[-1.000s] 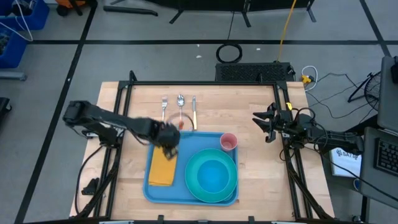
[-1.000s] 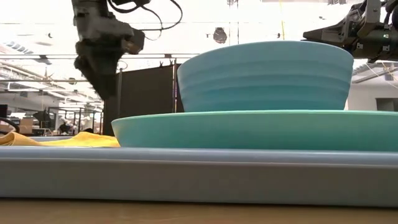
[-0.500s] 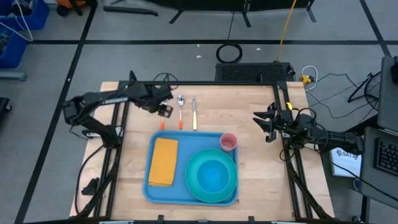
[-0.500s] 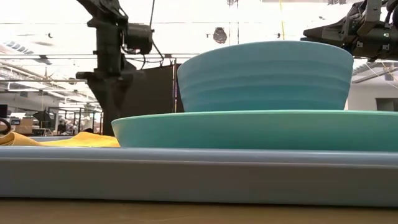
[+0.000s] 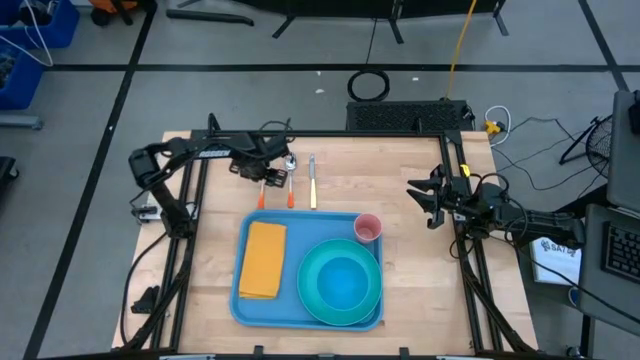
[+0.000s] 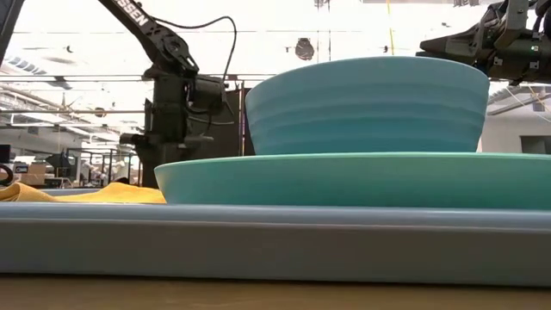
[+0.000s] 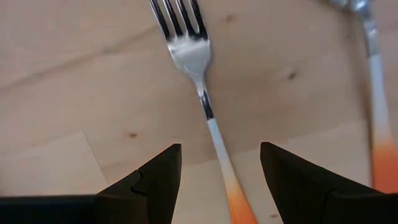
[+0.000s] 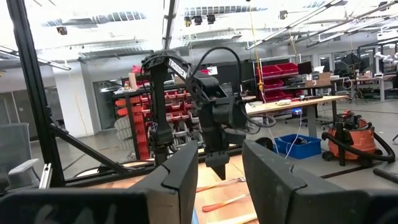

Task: Set up tray
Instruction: Put the orange fork on the yellow napkin

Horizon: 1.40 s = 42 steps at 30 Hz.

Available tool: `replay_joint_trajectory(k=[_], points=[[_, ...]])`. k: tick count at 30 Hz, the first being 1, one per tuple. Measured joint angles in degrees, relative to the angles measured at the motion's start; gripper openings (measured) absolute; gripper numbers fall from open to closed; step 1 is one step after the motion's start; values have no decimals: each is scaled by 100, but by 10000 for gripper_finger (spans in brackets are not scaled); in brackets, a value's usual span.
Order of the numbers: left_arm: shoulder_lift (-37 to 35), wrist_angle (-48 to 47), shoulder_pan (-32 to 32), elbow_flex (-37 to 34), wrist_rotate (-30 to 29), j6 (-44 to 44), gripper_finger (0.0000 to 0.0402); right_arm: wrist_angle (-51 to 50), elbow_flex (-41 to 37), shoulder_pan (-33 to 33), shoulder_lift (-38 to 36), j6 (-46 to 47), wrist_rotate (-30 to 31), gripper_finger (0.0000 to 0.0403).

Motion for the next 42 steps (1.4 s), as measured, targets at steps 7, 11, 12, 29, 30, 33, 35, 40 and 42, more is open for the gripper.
replay_joint_trajectory(k=[7, 11, 12, 29, 30, 33, 35, 40, 42], points=[[106, 130, 53, 0, -52, 91, 225, -23, 0, 0, 0, 0, 0, 116], [106, 170, 96, -34, -79, 74, 225, -43, 0, 1, 0, 0, 0, 116], [105, 220, 101, -91, -94, 17, 225, -54, 0, 1, 0, 0, 0, 116], [75, 1203, 223, -801, 168, 41, 204, -84, 7, 1, 0, 0, 0, 116], [75, 1230, 224, -802, 188, 72, 191, -85, 7, 1, 0, 0, 0, 116], [79, 1296, 251, -804, 292, 191, 134, -100, 7, 1, -1, -1, -13, 116], [79, 1314, 256, -804, 283, 202, 85, -217, 7, -1, -2, -43, -159, 116], [86, 1333, 256, -807, 253, 294, 19, -1097, 194, 1, 0, -332, -466, 116], [86, 1334, 256, -807, 253, 321, 24, -1377, 272, 1, 0, -350, -535, 116]])
